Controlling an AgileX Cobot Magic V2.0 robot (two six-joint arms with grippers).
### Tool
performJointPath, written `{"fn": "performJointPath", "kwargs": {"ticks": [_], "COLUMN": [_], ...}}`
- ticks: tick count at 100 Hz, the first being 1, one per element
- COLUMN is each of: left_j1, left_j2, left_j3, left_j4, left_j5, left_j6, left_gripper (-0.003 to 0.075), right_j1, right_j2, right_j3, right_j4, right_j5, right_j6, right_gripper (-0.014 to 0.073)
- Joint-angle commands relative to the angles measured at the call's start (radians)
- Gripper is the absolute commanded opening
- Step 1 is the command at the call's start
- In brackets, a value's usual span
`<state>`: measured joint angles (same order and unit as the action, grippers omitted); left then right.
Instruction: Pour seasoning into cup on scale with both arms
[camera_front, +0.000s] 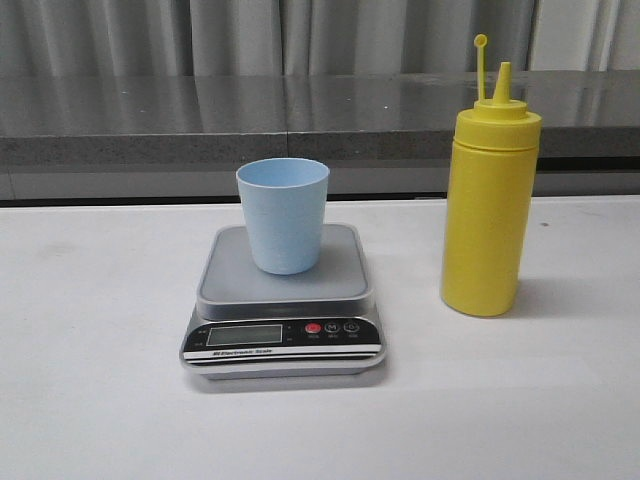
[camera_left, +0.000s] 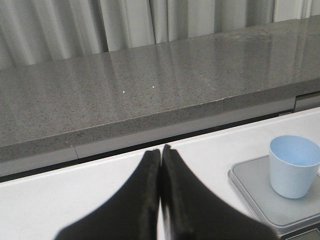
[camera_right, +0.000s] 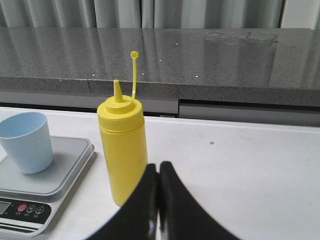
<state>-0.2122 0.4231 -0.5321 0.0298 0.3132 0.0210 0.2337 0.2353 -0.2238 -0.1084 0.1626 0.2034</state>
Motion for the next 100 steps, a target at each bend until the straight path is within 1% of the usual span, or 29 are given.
{"fn": "performJointPath", "kwargs": {"ticks": [1,7,23,47,56,65,81,87,100], "left_j1": [0.003,0.003,0.003,0.003,0.003,0.003,0.003,0.003,0.003], "left_j2": [0.007,0.007,0.007,0.007,0.007,0.007,0.009,0.009,0.011], "left_j3": [-0.028,-0.028,-0.028,-0.028,-0.028,-0.028,-0.028,-0.028,-0.028], "left_j4": [0.000,0.000,0.000,0.000,0.000,0.000,0.000,0.000,0.000], "left_j5": [-0.081,-0.081,-0.081,-0.081,-0.081,-0.081,-0.081,-0.081,-0.081], "left_j6": [-0.011,-0.011,-0.011,-0.011,-0.011,-0.011,-0.011,-0.011,-0.011], "left_gripper": [-0.0018,-0.0018,-0.0018,-0.0018,-0.0018,-0.0018,-0.0018,-0.0018,-0.0018], "right_j1": [-0.006,-0.006,-0.017,-0.136,-0.164,-0.174,-0.174,-0.174,-0.174], "right_j2": [0.008,0.008,-0.030,-0.173,-0.223,-0.265,-0.262,-0.262,-0.262], "right_j3": [-0.035,-0.034,-0.021,0.082,0.124,0.173,0.253,0.252,0.252], "right_j4": [-0.003,-0.006,-0.064,-0.063,-0.063,-0.063,-0.045,-0.045,-0.045], "right_j5": [-0.072,-0.070,-0.068,-0.066,-0.066,-0.068,-0.097,-0.064,-0.070], "right_j6": [-0.008,-0.008,-0.008,-0.008,-0.008,-0.008,-0.008,-0.008,-0.013], "right_gripper": [-0.0120,-0.0120,-0.0120,-0.0120,-0.0120,-0.0120,-0.0120,-0.0120,-0.0120]}}
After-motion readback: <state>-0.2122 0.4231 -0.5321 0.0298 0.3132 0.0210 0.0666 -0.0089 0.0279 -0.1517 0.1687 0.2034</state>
